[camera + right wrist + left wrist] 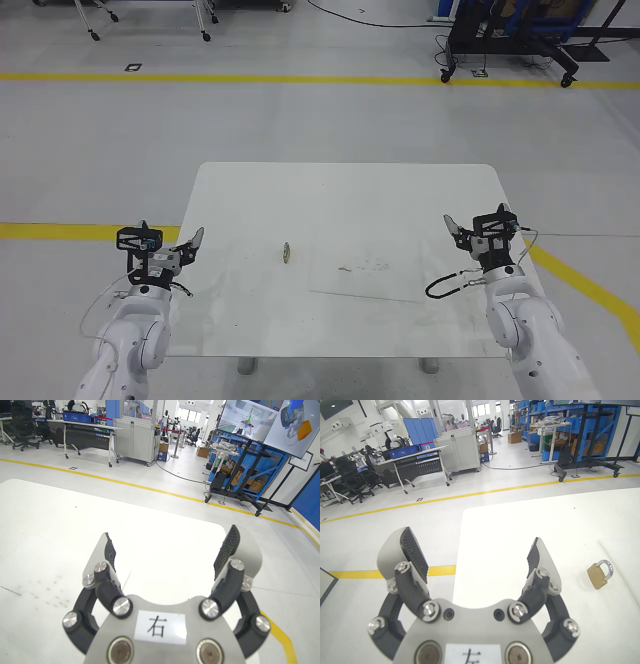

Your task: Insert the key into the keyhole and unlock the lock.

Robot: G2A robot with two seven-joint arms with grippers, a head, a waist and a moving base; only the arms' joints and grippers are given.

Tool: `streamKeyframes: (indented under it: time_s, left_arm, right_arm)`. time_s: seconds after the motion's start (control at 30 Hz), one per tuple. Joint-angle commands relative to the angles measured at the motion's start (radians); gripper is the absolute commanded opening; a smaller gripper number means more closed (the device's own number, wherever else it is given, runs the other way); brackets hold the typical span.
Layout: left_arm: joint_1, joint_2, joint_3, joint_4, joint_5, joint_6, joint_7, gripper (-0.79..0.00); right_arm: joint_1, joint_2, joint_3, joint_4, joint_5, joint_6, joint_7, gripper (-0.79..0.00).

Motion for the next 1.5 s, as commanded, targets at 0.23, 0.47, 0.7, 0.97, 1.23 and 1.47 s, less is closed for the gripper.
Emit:
streamKeyframes:
  time_s: [0.23,0.47,0.7,0.97,1.23,1.47]
  left_arm:
    - [0.0,0.0,0.0,0.0,0.0,0.0,0.0,-0.001]
    - [0.0,0.0,0.0,0.0,0.0,0.0,0.0,0.0]
    - [0.0,0.0,0.0,0.0,0.0,0.0,0.0,0.0]
    - [0.0,0.0,0.0,0.0,0.0,0.0,0.0,0.0]
    - [0.0,0.0,0.0,0.0,0.0,0.0,0.0,0.0]
    - [0.0,0.0,0.0,0.0,0.0,0.0,0.0,0.0]
  right_arm:
    - [0.0,0.0,0.0,0.0,0.0,0.0,0.0,-0.001]
    - [0.082,0.008,-0.061,0.003,-0.03,-0.236,0.07,0.0]
    - [0.229,0.011,-0.163,0.122,0.011,-0.538,0.111,0.0]
    - [0.414,0.025,-0.261,0.323,0.05,-1.012,0.133,0.0]
    - [0.552,0.038,-0.469,0.433,-0.091,-1.012,0.093,0.0]
    - [0.621,0.038,-0.577,0.475,-0.267,-1.003,0.027,-0.394]
